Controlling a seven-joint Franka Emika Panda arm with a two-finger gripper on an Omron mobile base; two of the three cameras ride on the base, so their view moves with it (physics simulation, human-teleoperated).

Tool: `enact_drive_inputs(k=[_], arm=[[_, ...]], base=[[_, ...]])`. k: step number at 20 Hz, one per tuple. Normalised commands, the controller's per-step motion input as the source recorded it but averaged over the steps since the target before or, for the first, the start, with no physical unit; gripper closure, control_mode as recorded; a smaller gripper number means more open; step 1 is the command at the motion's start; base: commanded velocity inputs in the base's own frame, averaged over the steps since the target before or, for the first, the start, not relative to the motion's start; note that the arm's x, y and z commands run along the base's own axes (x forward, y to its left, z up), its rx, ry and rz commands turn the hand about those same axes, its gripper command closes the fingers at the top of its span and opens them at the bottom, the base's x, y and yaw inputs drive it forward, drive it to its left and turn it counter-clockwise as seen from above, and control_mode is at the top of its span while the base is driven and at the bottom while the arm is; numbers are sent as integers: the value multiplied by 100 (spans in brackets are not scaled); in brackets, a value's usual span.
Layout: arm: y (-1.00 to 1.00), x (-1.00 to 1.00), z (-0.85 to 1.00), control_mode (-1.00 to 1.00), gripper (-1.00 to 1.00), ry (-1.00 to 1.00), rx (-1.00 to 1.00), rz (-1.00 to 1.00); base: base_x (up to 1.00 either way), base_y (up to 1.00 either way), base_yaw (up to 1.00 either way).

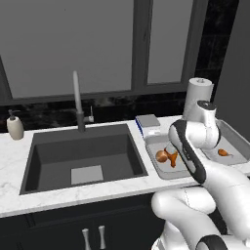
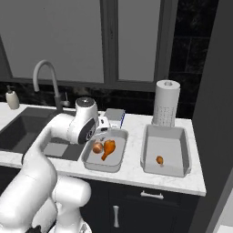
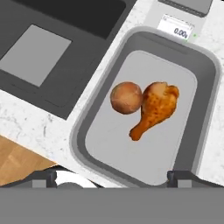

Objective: Place one onion and one chicken drumstick in each tupperware on the nearby counter, to pack two identical lunches.

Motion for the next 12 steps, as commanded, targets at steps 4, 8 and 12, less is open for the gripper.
enact_drive_inputs(k=[4, 8, 12], arm=[[-11, -80, 52, -100, -100, 0, 0, -12], [-3, -58, 45, -100, -100, 0, 0, -8], [6, -8, -8, -100, -100, 14, 0, -1]], base=[[0, 0, 0], [0, 0, 0], [0, 0, 0]])
